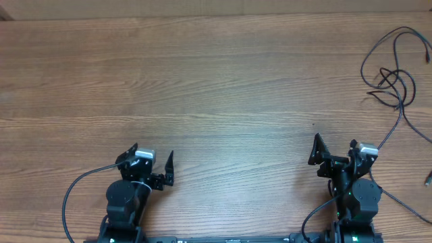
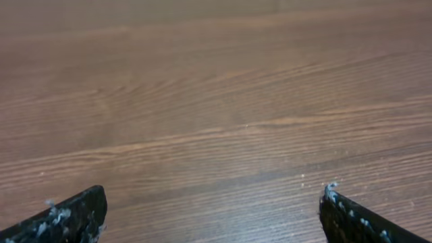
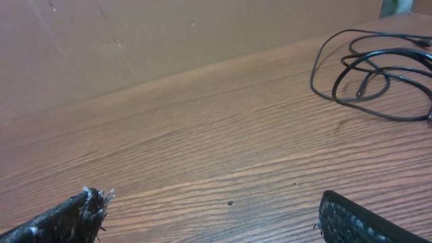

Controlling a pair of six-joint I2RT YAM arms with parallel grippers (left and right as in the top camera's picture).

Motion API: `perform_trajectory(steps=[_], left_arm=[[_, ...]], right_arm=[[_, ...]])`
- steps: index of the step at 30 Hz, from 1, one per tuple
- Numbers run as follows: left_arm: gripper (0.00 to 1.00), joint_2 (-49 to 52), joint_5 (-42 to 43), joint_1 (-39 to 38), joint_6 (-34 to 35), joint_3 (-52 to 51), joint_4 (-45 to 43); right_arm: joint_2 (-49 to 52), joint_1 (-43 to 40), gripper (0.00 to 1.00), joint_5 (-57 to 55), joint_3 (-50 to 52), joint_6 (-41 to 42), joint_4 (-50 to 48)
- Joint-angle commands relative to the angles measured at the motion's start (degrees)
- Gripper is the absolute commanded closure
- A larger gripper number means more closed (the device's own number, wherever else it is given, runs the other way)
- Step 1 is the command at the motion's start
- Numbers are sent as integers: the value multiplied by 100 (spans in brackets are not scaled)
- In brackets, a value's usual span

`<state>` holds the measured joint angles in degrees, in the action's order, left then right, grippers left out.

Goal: Untangle cables

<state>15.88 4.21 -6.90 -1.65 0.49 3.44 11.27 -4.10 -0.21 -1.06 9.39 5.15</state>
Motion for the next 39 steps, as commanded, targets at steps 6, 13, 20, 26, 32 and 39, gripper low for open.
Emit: perform_trajectory(steps=[6, 13, 20, 26, 32, 39], left_arm=[[0, -774, -190, 258, -457, -17, 105], [0, -1318, -254, 404, -608, -17, 122], [0, -1574, -295, 501, -605, -17, 125], [0, -1574, -319, 544, -605, -17, 125], [0, -1574, -472, 549, -195, -17, 122], [0, -1574, -1220, 549, 964, -22, 31]], right_arm=[[-4, -15, 0, 28, 57, 44, -33], [-4, -15, 0, 28, 57, 44, -33], [-4, -15, 0, 28, 59, 44, -33], [-4, -15, 0, 28, 59, 44, -33], [-4, -15, 0, 28, 57, 44, -33], [-4, -15, 0, 28, 57, 44, -33]])
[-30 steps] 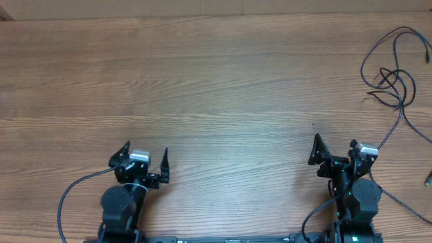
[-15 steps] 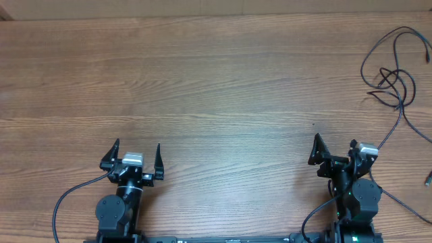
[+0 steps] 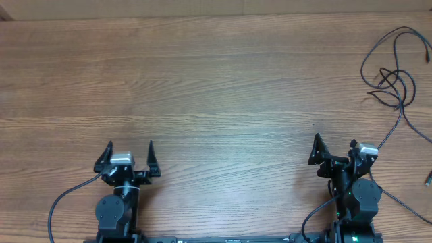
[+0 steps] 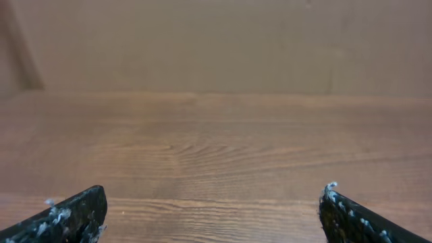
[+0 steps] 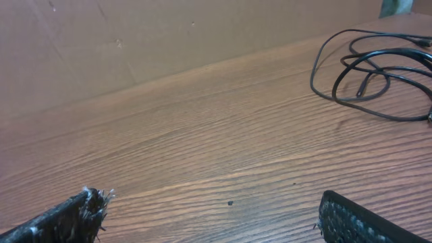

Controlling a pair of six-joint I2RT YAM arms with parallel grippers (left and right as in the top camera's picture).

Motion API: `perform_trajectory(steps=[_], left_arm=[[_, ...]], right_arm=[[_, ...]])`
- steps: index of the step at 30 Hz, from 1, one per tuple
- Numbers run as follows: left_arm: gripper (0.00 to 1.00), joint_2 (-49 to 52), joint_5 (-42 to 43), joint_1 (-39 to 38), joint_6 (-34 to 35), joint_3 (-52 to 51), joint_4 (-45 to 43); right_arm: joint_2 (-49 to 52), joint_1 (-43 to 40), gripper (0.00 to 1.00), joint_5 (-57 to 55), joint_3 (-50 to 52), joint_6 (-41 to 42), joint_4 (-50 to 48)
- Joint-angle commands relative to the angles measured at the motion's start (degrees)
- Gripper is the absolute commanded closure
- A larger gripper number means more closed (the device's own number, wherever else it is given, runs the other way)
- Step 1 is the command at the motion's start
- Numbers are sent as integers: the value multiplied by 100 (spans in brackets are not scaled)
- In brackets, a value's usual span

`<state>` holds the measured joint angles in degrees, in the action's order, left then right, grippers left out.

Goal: Untangle cables

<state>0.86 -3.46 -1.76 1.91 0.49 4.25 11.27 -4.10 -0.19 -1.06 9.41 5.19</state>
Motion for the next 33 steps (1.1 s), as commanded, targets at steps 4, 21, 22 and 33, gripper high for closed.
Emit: perform_trajectory(steps=[4, 21, 22, 33], left_arm=[[0, -72, -435, 35, 409, -22, -44], [0, -61, -398, 26, 323, -22, -46], [0, -61, -398, 26, 323, -22, -44], [0, -61, -398, 26, 323, -22, -46]], right_arm=[[-4, -15, 0, 26, 57, 42, -37], [-4, -15, 0, 26, 57, 42, -37], [-4, -15, 0, 26, 59, 42, -37], [-151, -48, 0, 28, 57, 42, -35]])
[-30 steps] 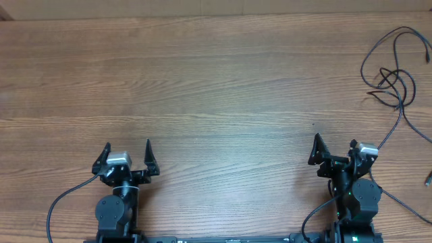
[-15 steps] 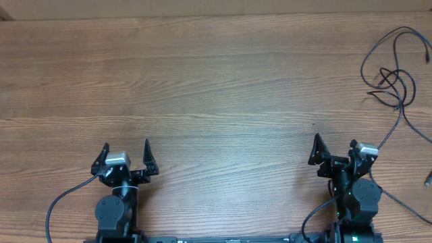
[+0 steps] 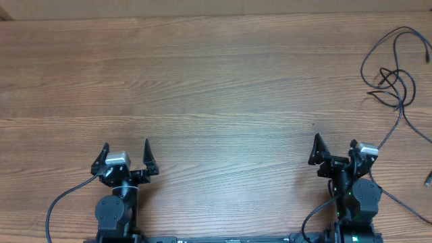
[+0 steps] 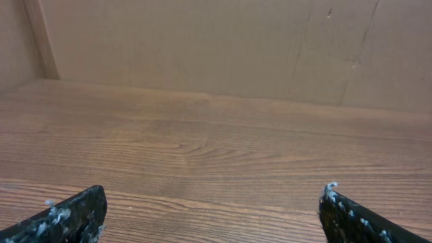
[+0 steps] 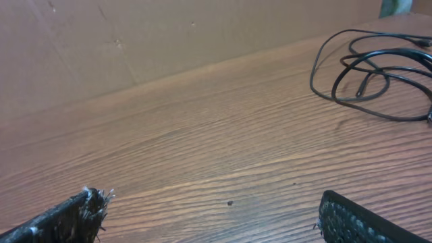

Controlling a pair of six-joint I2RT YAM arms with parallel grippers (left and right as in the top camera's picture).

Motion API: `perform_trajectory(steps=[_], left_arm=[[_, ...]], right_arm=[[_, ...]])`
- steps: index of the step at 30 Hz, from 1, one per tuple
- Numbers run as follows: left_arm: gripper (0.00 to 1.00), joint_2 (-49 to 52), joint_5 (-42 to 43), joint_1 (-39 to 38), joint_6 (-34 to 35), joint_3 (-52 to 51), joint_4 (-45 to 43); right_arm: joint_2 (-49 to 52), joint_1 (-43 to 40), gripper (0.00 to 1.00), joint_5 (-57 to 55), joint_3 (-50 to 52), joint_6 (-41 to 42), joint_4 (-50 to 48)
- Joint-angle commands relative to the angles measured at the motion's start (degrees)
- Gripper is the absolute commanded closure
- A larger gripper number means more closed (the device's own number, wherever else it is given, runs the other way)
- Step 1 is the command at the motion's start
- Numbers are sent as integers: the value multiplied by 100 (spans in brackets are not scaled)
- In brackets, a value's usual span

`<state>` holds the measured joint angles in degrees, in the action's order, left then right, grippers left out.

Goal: Untangle cables

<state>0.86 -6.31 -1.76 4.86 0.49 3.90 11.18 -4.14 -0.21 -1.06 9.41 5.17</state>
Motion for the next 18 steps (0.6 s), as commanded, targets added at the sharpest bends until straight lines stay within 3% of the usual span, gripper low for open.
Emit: perform_trajectory(steps=[1, 6, 13, 18], left_arm=[[0, -61, -114, 26, 28, -22, -11], [0, -61, -114, 26, 28, -22, -11], [0, -61, -114, 26, 28, -22, -11], [0, -61, -114, 26, 28, -22, -11]], right_arm=[[-245, -37, 0, 44, 59, 66, -33], [-1104, -39, 0, 28, 59, 59, -31], [-1102, -4, 0, 31, 59, 59, -24], [-1102, 7, 0, 52, 59, -372, -20]])
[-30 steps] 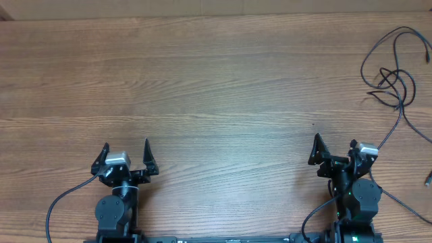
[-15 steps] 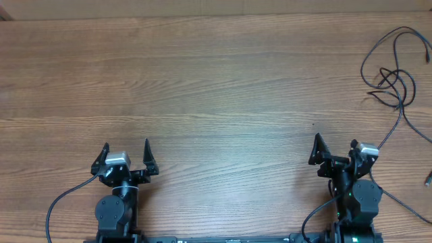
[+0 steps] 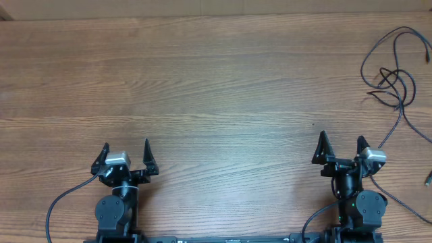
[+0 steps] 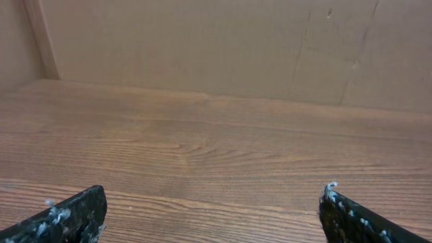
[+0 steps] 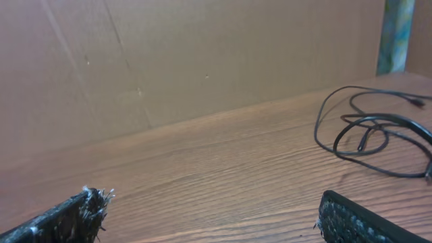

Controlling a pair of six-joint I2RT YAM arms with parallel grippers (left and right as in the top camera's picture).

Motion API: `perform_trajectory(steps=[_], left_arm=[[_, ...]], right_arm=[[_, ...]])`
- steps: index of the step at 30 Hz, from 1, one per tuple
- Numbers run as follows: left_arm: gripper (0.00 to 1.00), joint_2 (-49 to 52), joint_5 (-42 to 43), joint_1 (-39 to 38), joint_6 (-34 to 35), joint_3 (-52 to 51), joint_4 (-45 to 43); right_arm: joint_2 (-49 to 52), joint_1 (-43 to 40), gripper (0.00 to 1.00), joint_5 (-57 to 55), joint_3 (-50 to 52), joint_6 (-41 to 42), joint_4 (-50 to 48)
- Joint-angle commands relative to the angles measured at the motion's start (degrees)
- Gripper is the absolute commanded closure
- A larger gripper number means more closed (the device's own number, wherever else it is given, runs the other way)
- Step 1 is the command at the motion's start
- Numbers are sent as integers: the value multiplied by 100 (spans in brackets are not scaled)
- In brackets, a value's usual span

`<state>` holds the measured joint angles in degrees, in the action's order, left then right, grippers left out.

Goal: Untangle cables

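Note:
A tangle of thin black cables (image 3: 393, 75) lies at the table's far right, looped over itself, with strands running off toward the right edge. The right wrist view shows the same cables (image 5: 368, 131) ahead on the right. My right gripper (image 3: 341, 148) stands open near the front edge, well short of the cables, with nothing between its fingers (image 5: 351, 219). Far away at the front left, my left gripper (image 3: 125, 152) is open over bare wood, its fingertips (image 4: 74, 214) wide apart.
The wooden table (image 3: 202, 88) ends at a brown cardboard wall (image 4: 202, 47) along the back. A loose black cable end (image 3: 428, 179) lies at the right edge. Each arm's own black supply cable (image 3: 57, 209) curls beside its base at the front.
My right gripper has turned and shifted a little right, now pointing straight toward the back wall. The left arm and the cables have not moved.
My left gripper first sat tilted down and turned to the right, then stood further left facing the back wall, and has kept that pose. My right gripper stayed still, angled left, until it squared up now. The cables lay untouched throughout.

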<state>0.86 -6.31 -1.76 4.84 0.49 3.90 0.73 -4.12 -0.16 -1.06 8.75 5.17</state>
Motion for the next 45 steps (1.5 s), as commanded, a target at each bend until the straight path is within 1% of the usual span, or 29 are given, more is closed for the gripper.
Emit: perform_trajectory(steps=[1, 10, 45], left_arm=[[0, -61, -114, 26, 31, -22, -11], [0, -61, -114, 26, 31, -22, -11], [0, -61, -114, 26, 31, -22, -11]], right_arm=[[-57, 4, 0, 46, 59, -433, -20], [-57, 2, 0, 13, 59, -1364, -20], [-57, 2, 0, 7, 59, -1375, -33]])
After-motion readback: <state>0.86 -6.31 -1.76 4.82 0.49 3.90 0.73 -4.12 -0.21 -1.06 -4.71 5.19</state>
